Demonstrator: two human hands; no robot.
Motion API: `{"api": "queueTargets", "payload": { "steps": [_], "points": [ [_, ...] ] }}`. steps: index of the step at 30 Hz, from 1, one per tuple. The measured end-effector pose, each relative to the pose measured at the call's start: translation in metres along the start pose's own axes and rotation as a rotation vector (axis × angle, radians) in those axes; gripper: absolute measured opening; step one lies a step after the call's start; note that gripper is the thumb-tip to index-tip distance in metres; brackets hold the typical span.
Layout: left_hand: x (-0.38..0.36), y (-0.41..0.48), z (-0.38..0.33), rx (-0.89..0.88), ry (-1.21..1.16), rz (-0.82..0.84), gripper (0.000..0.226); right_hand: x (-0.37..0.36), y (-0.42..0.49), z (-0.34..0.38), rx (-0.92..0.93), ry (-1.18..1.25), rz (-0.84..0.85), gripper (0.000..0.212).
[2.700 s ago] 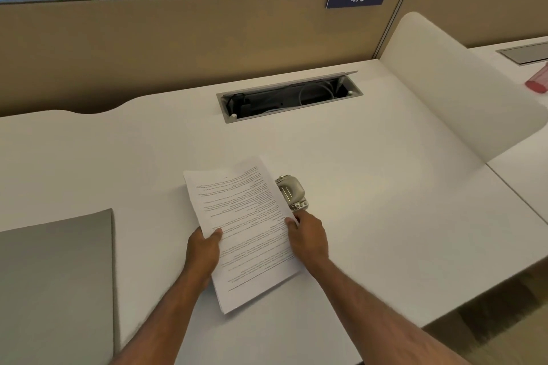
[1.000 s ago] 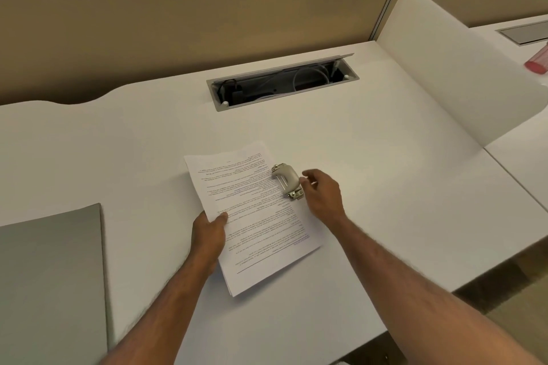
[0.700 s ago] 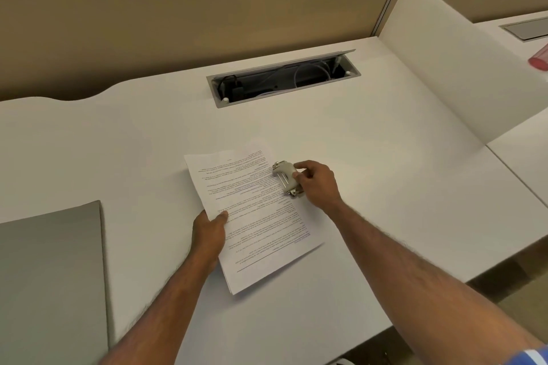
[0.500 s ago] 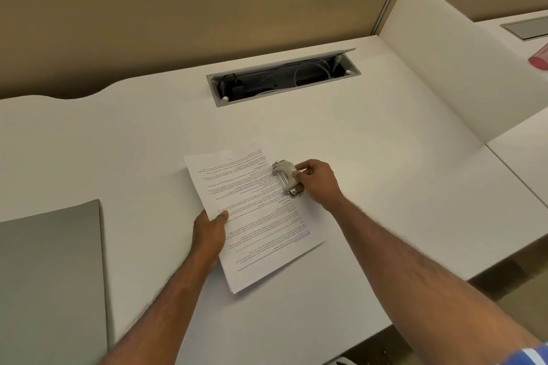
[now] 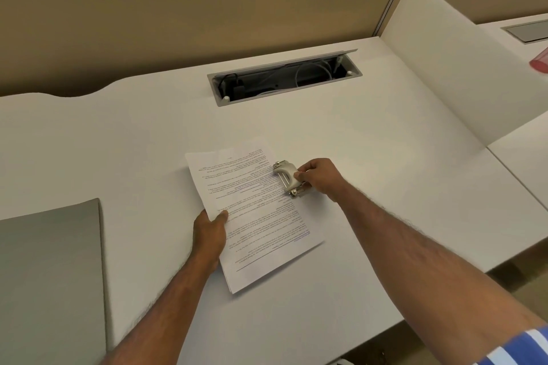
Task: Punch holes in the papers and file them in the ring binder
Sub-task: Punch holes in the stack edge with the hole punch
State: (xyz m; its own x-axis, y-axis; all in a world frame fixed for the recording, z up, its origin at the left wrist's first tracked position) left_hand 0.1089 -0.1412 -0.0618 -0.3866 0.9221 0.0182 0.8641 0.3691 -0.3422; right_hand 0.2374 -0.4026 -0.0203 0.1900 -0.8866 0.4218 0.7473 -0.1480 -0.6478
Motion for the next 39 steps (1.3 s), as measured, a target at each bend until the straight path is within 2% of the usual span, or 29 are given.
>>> {"api": "queueTargets", "payload": {
  "steps": [5,8,11,14,19,24,33,35,39],
  "points": [
    [0.000,0.002,0.001,0.004,0.006,0.003,0.018,0.004,0.009,-0.001,-0.083,-0.065,0.058,0.014],
    [0.000,0.002,0.002,-0.004,0.014,0.004,0.018,0.005,0.011,0.001,-0.097,-0.128,0.084,0.021],
    [0.001,0.002,0.003,-0.006,0.029,0.002,0.018,0.006,0.010,0.015,0.044,-0.206,0.053,0.033],
    [0.000,0.002,0.004,-0.008,0.041,0.009,0.018,0.001,0.007,0.024,0.232,-0.354,0.063,0.032],
    [0.000,0.003,0.004,-0.010,0.033,0.014,0.018,-0.002,0.006,0.018,0.322,-0.412,0.037,0.033],
    [0.000,0.003,0.002,-0.006,0.016,0.017,0.019,-0.001,0.010,0.012,0.307,-0.290,-0.016,0.025],
    [0.000,0.003,0.003,-0.006,0.012,0.020,0.019,-0.004,0.014,0.011,0.278,-0.176,0.018,0.022],
    [0.001,0.004,0.005,-0.003,0.008,0.016,0.019,-0.002,0.017,0.011,0.234,-0.196,0.015,0.025],
    [0.001,0.004,0.006,0.001,0.004,0.019,0.018,0.005,0.028,0.010,0.107,-0.238,0.028,0.048]
  ]
}}
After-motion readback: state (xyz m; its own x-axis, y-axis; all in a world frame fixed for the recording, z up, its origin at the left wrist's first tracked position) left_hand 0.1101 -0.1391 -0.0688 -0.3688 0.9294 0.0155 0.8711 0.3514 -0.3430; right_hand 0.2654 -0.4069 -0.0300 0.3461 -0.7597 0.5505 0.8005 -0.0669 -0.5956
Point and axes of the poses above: each hand's wrist, its own y-axis towards the middle knuckle, its own x-axis out of the back of the hand, z = x × y, the point moved 7 cm from there along y, towards the middle knuckle, and after that the axes turned 13 degrees about -x, right-handed, at the moved point
